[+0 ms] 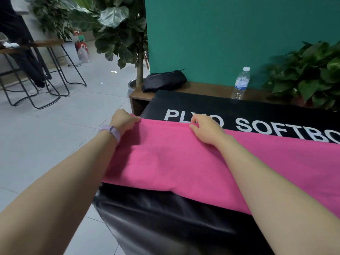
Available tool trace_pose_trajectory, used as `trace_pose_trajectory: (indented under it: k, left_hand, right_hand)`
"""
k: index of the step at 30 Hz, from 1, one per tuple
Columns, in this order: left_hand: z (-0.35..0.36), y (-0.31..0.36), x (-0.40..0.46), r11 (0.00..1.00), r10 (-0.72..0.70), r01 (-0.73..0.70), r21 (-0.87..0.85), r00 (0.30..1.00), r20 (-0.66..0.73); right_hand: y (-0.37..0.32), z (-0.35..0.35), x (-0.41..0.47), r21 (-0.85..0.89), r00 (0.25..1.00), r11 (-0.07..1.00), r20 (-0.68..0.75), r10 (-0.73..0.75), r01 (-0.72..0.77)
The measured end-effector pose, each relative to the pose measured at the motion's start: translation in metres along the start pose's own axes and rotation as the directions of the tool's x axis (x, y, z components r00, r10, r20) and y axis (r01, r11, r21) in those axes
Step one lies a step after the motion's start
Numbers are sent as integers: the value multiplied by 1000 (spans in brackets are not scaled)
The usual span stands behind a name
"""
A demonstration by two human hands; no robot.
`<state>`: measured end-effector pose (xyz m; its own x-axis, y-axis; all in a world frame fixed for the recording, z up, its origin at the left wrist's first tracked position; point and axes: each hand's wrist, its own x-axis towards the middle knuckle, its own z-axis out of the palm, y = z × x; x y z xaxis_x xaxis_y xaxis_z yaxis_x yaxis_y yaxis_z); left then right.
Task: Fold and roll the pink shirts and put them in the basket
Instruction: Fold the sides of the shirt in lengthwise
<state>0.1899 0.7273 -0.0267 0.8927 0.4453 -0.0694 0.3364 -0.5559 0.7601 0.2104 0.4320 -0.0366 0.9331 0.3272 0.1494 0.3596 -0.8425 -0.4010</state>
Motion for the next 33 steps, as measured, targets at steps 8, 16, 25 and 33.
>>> trace_pose_trajectory:
  k: [8, 16, 25, 33]
  left_hand:
    - [34, 1, 16, 739, 376, -179, 649, 910, -176]
    - [49, -16, 10, 764, 412, -173, 622, 872, -263]
    - [2, -5, 8, 912, 103, -84, 401, 994, -26]
    - [28, -18, -16, 827, 231, -105, 552, 959, -164]
  right_hand:
    - [14, 24, -8, 8, 988, 1000, -156, 0, 1]
    - [14, 24, -5, -44, 926, 998, -372, -59, 46]
    - [16, 35, -2, -201, 913, 976, -408, -2, -88]
    - [4, 28, -2, -366, 955, 924, -297, 1, -114]
